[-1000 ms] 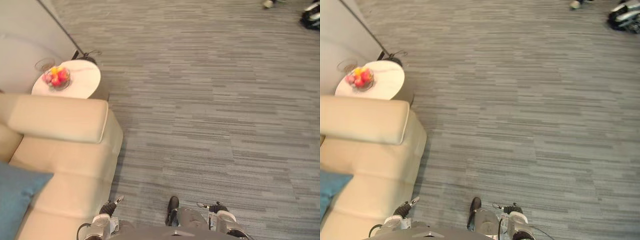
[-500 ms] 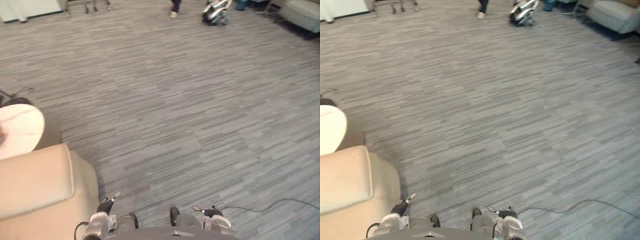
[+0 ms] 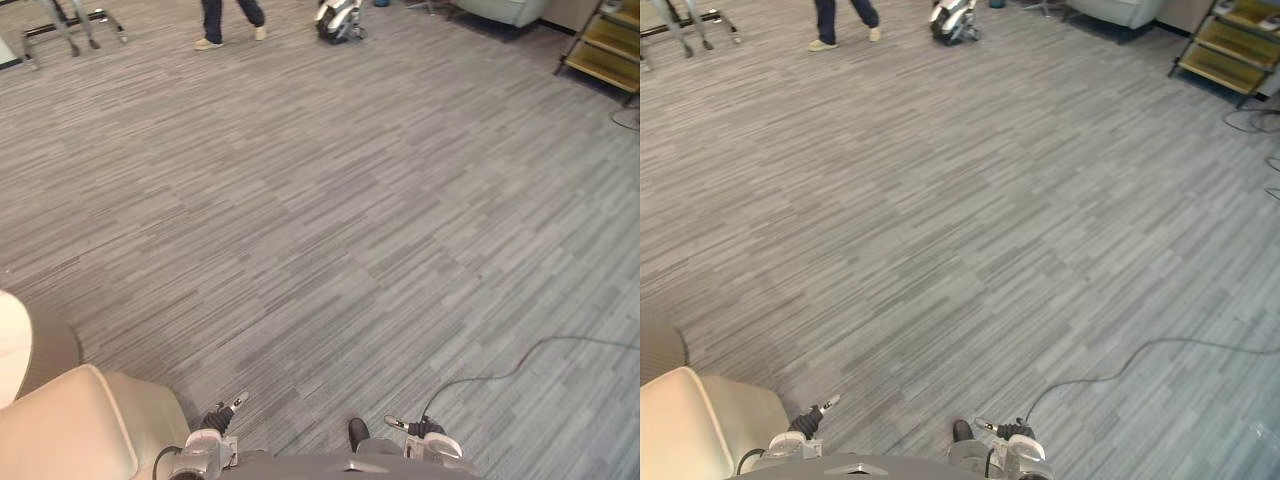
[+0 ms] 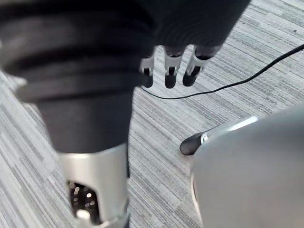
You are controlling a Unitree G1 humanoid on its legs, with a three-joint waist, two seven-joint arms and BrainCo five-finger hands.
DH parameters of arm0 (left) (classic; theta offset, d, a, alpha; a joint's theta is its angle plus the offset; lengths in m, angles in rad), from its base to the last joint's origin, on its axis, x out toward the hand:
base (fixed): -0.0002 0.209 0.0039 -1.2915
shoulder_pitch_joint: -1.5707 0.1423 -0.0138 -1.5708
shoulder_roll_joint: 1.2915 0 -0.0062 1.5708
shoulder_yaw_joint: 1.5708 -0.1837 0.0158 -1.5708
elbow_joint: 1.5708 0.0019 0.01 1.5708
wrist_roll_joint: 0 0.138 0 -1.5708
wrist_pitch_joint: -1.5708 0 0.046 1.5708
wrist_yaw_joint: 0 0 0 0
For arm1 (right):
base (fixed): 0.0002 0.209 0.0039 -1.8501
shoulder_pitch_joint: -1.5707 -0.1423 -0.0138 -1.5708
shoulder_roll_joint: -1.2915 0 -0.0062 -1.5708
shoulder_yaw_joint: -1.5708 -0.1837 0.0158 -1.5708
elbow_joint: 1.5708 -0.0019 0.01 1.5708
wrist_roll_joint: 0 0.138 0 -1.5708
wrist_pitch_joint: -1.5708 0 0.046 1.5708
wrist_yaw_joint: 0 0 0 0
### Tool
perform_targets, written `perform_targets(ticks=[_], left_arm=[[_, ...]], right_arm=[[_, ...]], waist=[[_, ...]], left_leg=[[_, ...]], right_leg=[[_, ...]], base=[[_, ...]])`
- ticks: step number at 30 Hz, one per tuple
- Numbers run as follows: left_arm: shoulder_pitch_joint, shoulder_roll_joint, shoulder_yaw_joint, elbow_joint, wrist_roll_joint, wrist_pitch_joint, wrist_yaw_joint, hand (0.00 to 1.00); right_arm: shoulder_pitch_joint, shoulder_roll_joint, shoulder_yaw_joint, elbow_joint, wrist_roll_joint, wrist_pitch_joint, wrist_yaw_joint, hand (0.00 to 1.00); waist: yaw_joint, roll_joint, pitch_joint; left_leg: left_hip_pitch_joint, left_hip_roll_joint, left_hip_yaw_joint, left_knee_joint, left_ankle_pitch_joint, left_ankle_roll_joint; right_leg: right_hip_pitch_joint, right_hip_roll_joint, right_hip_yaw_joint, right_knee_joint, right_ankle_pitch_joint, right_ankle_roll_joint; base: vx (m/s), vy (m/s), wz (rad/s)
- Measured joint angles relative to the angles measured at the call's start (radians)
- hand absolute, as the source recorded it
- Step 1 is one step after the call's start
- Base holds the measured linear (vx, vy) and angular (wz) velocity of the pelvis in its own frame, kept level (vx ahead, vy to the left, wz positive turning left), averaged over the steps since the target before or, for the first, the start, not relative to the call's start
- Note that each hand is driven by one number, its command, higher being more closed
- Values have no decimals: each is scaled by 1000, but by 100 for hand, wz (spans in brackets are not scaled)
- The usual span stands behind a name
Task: Pick up cushions and gather them together orderly.
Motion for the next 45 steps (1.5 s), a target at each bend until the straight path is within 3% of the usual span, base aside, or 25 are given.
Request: perform_targets(ticks=[2,4,6,7,12,15,18,20,23,25,27,29,30,31,32,33,35,36,37,38,39,40,41,42,45], left_arm=[[-4,2,-3,-9,-2,-4,0,0],[-3,4,-27,-26,-10,-4,0,0],[4,16,-38,-36,-10,-5,0,0],[4,22,-37,-37,-11,-6,1,0],[5,20,-39,-31,-11,-6,0,0],[-6,20,-38,-39,-12,-6,1,0],[-20,17,-39,-49,-12,-6,0,0],[-19,14,-39,-62,-12,-5,0,0],[-18,0,-38,-76,-13,-5,-1,0],[-17,-6,-36,-85,-17,-8,-1,0],[-12,-5,-24,-100,-25,-8,0,0],[-10,-10,16,-108,-32,-8,0,0],[0,-18,43,-104,-32,-11,1,0],[5,-15,46,-110,-43,-12,0,0],[7,11,63,-116,-50,-13,0,0],[19,19,87,-110,-51,-11,3,0],[54,24,104,-92,-50,-7,1,0],[83,19,148,-76,-50,1,1,0],[125,20,152,-68,-49,12,2,0],[147,21,158,-40,-49,17,1,0],[149,29,155,-27,-48,18,1,0],[150,42,148,-22,-47,20,2,0],[150,50,137,-22,-46,21,2,0],[149,65,102,-28,-46,22,1,0],[123,62,75,-47,-48,22,3,0]], right_arm=[[-28,-10,26,5,1,2,2,0],[-38,-29,26,14,-1,2,3,0],[-37,-29,29,26,-2,2,3,0],[-37,-33,33,28,-3,1,3,0],[-35,-35,24,26,3,-5,-2,0],[-34,-33,16,27,13,-15,-4,0],[-31,-37,13,27,27,-16,-9,0],[-26,-37,11,23,36,-17,-10,0],[-27,-53,-15,23,46,-15,-11,0],[-27,-68,-14,24,53,-15,-12,0],[-24,-67,-14,22,53,-14,-13,0],[-24,-56,-11,15,53,-14,-16,0],[-24,-50,-7,-20,64,-15,-24,0],[-22,-42,-6,-26,66,-16,-26,0],[-10,-22,-8,-27,66,-14,-27,0],[-6,-13,-9,-17,63,-11,-27,0],[-13,-13,-9,-19,61,-11,-26,0],[-25,-7,-15,-17,60,-15,-26,0],[1,-13,-17,-10,59,-15,-25,0],[34,-7,-19,-11,58,-17,-21,0],[47,3,-23,-10,58,-15,-18,0],[43,19,-53,-22,68,-19,-8,0],[36,20,-53,-20,65,-19,-7,0],[31,20,-53,-13,59,-19,-5,0],[17,17,-50,-12,59,-21,-1,0]], waist=[[6,10,17],[11,31,33],[18,19,30],[19,17,39],[6,16,45],[4,5,55],[5,8,74],[6,15,84],[9,28,96],[21,42,103],[30,45,103],[47,46,104],[66,76,96],[63,69,99],[63,32,103],[72,26,111],[75,13,106],[69,-5,81],[81,-13,59],[85,-28,29],[84,-38,12],[67,-55,7],[58,-64,12],[48,-74,13],[38,-54,30]], left_leg=[[-11,22,49,-3,-7,9],[-2,47,100,-18,-7,8],[7,47,121,-18,-8,-9],[24,49,127,-17,-14,-26],[32,98,126,9,2,-55],[-38,155,115,182,-5,-64],[-96,215,99,365,-3,-61],[-150,248,70,498,15,-27],[-213,187,-34,518,-60,-46],[-250,137,-66,427,-77,-49],[-280,98,-88,264,-63,-55],[-289,70,-122,114,25,-59],[-283,82,-111,106,49,-58],[-292,83,-111,138,30,-66],[-300,72,-99,223,-18,-69],[-308,84,-93,312,-48,-48],[-353,80,-111,397,-68,-9],[-400,49,-153,394,-79,10],[-408,51,-159,340,-54,2],[-389,20,-126,352,-87,19],[-382,8,-117,348,-103,24],[-347,-15,-111,335,-115,50],[-321,-27,-110,319,-118,58],[-251,-48,-113,277,-125,73],[-62,-52,-127,149,-129,79]], right_leg=[[-13,-27,-225,-4,-24,-82],[-42,-106,-545,92,-72,-97],[-32,-137,-636,112,-63,-93],[-25,-127,-615,108,-27,-53],[-26,-60,-563,79,-50,-80],[-25,-45,-556,80,-63,-96],[-5,-25,-545,80,-73,-109],[11,-12,-523,81,-83,-115],[20,-14,-468,79,-89,-111],[33,-15,-425,72,-91,-107],[33,-17,-394,55,-92,-106],[43,-13,-346,8,-93,-105],[6,10,-348,150,-138,-102],[3,0,-344,211,-178,-99],[57,-9,-298,211,-239,-106],[106,-1,-252,158,-256,-67],[132,-7,-215,126,-254,-64],[128,-43,-191,131,-267,-40],[96,-63,-161,190,-318,-14],[74,-93,-128,293,-360,33],[31,-109,-123,392,-370,45],[-63,-124,-117,652,-334,82],[-85,-133,-122,743,-296,92],[-116,-153,-159,892,-227,86],[-150,-174,-321,1038,-273,-14]], base=[[-112,-48,-69],[-113,-37,-53],[-38,-144,-53],[-14,-195,-53],[-31,-186,-45],[-29,-149,-11],[7,-98,-16],[47,-43,-33],[77,36,-29],[103,119,-42],[103,161,-61],[146,144,-91],[183,78,-77],[292,102,-44],[270,90,-17],[270,107,-30],[227,160,-52],[332,245,-77],[410,309,-84],[483,296,-61],[535,279,-19],[497,208,5],[487,162,17],[506,113,19],[430,58,0]])
